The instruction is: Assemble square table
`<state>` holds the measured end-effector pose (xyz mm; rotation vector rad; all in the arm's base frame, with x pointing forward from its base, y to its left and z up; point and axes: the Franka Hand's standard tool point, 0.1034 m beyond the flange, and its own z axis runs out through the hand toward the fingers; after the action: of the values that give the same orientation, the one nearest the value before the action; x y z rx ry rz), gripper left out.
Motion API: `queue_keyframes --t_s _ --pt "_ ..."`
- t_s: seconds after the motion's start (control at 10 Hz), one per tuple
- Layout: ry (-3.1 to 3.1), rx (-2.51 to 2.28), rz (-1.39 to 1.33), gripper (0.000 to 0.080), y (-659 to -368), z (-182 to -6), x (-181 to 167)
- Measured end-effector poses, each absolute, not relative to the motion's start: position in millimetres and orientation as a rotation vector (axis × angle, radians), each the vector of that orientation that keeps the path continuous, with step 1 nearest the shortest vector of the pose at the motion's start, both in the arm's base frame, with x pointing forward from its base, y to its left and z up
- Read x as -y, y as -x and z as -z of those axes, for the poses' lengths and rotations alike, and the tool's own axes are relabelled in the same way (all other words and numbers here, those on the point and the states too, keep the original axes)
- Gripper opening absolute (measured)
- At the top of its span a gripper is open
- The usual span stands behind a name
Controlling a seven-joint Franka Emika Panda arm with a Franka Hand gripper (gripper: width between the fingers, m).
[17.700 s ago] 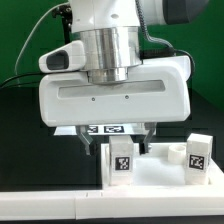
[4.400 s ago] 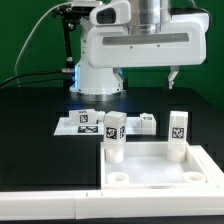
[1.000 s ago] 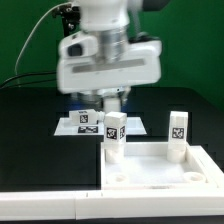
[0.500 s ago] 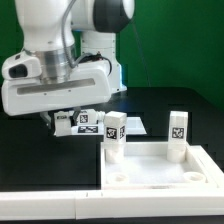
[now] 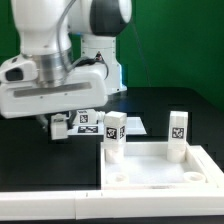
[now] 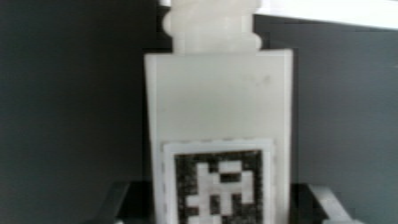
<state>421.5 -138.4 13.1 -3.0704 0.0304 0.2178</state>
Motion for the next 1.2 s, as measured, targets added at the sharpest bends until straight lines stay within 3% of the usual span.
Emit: queue_keyframes --t_s 0.2,0.5,0.7,1.0,1.2 --pt "3.051 -0.117 -0.215 0.0285 -412 -8.2 159" --pt "3.046 -0.14 -0.222 0.0285 -413 -8.1 154" --pt "3.033 -0.135 -0.277 0.0587 -414 -10.7 148" --pt "2.962 -0.092 -0.578 0.0645 -428 -34.8 137" --pt "2.869 -0.113 -0.806 0.0648 -439 -35.3 131"
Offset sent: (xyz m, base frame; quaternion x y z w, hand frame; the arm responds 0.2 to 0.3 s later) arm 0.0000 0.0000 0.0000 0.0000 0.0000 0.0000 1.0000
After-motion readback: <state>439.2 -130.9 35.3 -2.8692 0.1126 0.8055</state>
